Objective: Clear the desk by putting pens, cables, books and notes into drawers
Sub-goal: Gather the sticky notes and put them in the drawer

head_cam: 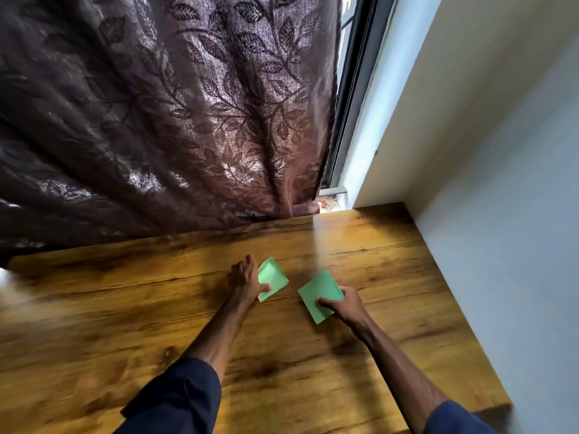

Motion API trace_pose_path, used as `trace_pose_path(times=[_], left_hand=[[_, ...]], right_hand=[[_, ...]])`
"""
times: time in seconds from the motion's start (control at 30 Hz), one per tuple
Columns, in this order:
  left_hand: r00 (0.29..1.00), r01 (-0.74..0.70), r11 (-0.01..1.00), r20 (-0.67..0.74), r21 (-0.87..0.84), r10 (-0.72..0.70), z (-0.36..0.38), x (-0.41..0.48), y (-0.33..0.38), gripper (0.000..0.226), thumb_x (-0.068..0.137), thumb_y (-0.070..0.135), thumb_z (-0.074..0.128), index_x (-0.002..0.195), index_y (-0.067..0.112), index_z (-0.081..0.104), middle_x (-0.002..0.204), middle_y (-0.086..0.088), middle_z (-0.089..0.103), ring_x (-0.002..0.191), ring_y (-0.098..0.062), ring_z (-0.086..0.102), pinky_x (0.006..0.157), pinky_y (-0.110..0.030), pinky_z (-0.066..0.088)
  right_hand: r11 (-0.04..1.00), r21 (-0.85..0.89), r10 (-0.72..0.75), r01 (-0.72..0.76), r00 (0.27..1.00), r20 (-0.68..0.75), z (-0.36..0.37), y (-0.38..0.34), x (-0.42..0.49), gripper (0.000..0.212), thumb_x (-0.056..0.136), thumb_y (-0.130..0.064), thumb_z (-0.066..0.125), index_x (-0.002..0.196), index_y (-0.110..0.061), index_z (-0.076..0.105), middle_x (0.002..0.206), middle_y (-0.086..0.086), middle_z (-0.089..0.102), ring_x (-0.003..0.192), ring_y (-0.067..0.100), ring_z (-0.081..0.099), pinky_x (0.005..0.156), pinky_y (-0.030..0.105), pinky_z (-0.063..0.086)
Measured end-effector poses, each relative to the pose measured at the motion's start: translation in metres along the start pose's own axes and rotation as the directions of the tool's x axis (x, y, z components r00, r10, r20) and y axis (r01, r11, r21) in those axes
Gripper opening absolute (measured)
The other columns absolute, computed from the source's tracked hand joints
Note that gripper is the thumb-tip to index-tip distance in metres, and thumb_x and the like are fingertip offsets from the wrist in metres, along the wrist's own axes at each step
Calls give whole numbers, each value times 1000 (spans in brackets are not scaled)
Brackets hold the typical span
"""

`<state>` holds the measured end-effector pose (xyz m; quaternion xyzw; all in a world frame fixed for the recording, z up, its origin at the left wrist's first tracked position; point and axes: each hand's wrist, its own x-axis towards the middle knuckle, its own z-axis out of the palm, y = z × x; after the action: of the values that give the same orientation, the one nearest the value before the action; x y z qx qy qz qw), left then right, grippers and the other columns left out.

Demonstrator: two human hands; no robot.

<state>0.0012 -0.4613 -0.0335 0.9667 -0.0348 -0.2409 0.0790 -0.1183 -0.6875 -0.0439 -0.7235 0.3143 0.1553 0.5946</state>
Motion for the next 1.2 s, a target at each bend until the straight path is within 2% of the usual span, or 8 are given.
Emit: trace_pose_path(times=[0.17, 0.27, 0.43, 0.57, 0.7, 0.9, 1.07, 1.2], left_hand=[[999, 48, 998, 3, -46, -48, 11, -25, 4, 73, 81, 49, 79, 140, 16, 51, 142, -9, 52, 135, -28, 43, 107, -38, 41], [994, 83, 950, -42, -301, -100, 20, -47, 7, 57, 85, 37, 78, 133, 12, 60, 127, -9, 66, 115, -24, 62, 81, -30, 51], [992, 109, 671, 40, -734, -117, 48, -96, -2, 39, 89, 28, 76, 120, 6, 67, 104, -11, 76, 86, -26, 75, 60, -28, 55], [986, 143, 418, 94, -897, -136, 86, -147, -15, 37, 87, 24, 79, 118, 8, 66, 91, -5, 79, 71, -20, 77, 57, -27, 56], [984, 163, 311, 131, -936, -121, 120, -207, -16, 33, 92, 27, 74, 118, 8, 66, 91, -6, 79, 71, -19, 77, 55, -23, 54], [990, 137, 244, 122, -960, -74, 157, -290, 2, 26, 103, 24, 57, 120, 6, 66, 91, -7, 80, 66, -20, 75, 50, -23, 53], [998, 55, 237, 45, -970, -50, 194, -373, 20, 26, 104, 19, 54, 121, 2, 64, 89, -9, 77, 62, -17, 74, 46, -20, 52], [998, 29, 270, 13, -962, -58, 243, -448, 19, 24, 104, 21, 56, 121, 9, 67, 89, -3, 80, 69, -20, 77, 55, -25, 57]], right_hand=[[999, 43, 20, -20, 1000, 2, -3, 13, -20, 30, 81, -18, 82, 108, -10, 72, 99, 8, 77, 91, 24, 75, 77, 36, 63], [995, 93, 48, -46, 999, -13, -5, 20, -38, 19, 84, -16, 78, 101, -13, 70, 101, 9, 76, 91, 25, 74, 70, 38, 60], [973, 220, 68, -68, 998, 7, -7, 34, -77, 24, 88, -5, 67, 112, -5, 66, 108, 16, 73, 98, 32, 71, 76, 40, 61], [944, 317, 100, -94, 995, -3, -8, 58, -112, 26, 84, -2, 75, 106, -12, 68, 99, 11, 76, 83, 25, 74, 63, 32, 61], [881, 454, 149, -132, 989, -1, -16, 85, -155, 28, 80, -2, 80, 106, -11, 72, 95, 8, 80, 82, 20, 75, 62, 27, 58], [851, 511, 154, -120, 988, -25, -39, 130, -231, 22, 88, 0, 71, 109, 2, 70, 92, 17, 75, 69, 22, 70, 60, 28, 58], [898, 426, 135, -107, 990, -35, -51, 194, -303, 13, 98, -6, 60, 108, -9, 66, 86, 9, 74, 53, 13, 64, 37, 20, 43], [896, 427, 134, -123, 991, 3, -51, 258, -359, 15, 100, -11, 55, 112, -11, 64, 87, 11, 75, 51, 16, 60, 35, 18, 37]])
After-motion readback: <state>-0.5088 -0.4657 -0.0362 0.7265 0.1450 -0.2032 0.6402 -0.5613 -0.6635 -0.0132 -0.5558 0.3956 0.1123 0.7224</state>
